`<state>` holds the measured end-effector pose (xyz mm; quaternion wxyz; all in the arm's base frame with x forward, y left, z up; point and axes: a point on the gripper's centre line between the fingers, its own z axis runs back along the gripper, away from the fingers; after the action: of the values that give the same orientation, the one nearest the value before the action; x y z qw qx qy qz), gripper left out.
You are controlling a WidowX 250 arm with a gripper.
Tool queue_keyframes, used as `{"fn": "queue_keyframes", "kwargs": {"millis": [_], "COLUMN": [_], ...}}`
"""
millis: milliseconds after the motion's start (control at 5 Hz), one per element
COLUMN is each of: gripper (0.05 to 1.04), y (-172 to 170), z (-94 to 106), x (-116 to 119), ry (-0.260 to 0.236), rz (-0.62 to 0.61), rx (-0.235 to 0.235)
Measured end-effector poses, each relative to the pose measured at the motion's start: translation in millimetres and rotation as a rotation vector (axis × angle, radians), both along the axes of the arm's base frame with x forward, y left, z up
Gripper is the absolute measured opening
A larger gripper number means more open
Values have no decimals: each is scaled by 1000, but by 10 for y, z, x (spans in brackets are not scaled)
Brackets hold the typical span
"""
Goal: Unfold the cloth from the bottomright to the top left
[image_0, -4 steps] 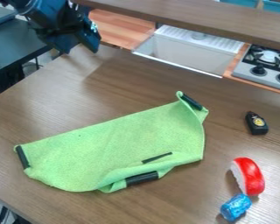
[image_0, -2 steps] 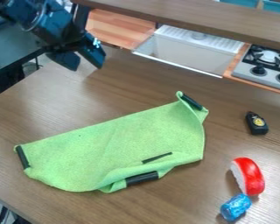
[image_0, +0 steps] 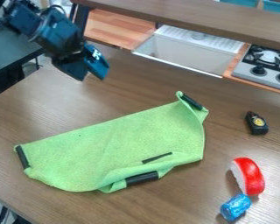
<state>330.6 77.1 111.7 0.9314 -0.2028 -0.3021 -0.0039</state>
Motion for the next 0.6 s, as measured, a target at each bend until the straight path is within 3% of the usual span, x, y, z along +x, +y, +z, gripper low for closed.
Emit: {"fn": "queue_keyframes", "kwargs": {"millis": [200,600], "gripper": [1000,1000], "y": [-257,-626], "z": [-101,-296], "x": [-27,-146], "ry": [51,95], "rz": [-125,-291], "rx": [11,78]}}
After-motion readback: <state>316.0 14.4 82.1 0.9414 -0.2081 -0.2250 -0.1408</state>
